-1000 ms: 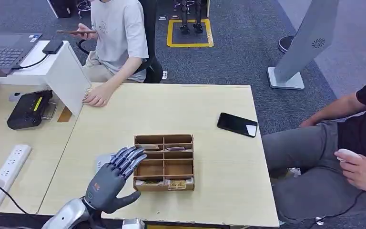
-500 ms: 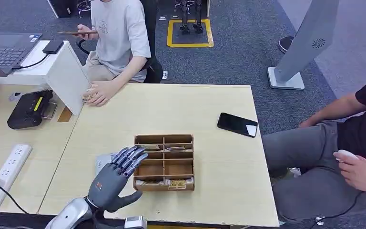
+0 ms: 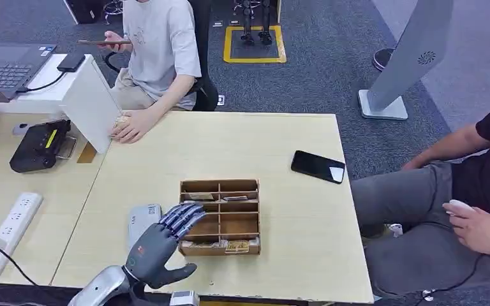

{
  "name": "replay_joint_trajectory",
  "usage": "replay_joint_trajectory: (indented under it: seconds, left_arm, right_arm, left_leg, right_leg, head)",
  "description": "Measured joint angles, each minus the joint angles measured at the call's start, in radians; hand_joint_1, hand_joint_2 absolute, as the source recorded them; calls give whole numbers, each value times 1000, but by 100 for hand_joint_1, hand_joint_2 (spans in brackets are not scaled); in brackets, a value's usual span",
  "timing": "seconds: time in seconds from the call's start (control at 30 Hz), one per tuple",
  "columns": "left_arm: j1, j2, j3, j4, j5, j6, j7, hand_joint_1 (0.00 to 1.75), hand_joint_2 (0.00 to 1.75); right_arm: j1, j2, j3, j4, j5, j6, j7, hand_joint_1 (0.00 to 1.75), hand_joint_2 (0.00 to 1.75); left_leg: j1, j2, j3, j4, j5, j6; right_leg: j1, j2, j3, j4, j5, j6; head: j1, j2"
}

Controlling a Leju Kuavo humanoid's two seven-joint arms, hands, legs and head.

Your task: Pass the card to the sensor for recognition and then transmit it.

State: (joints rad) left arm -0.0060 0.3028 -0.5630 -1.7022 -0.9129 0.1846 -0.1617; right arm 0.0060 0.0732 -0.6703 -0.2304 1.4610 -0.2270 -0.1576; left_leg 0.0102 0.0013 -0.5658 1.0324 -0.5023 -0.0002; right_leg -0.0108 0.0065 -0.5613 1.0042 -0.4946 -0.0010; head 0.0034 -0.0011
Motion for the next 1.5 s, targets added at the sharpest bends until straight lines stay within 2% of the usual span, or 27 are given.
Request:
replay_joint_trajectory:
  seconds: [1.5]
  left_arm:
    - [4,8,-15,33,4,-6,-6,0,175]
  right_arm:
    - [0,5,0,-1,0,0,0,0,175]
  left_leg:
    - [0,0,0,0,0,0]
  right_leg:
    - [0,0,0,0,0,0]
  head:
    - [0,0]
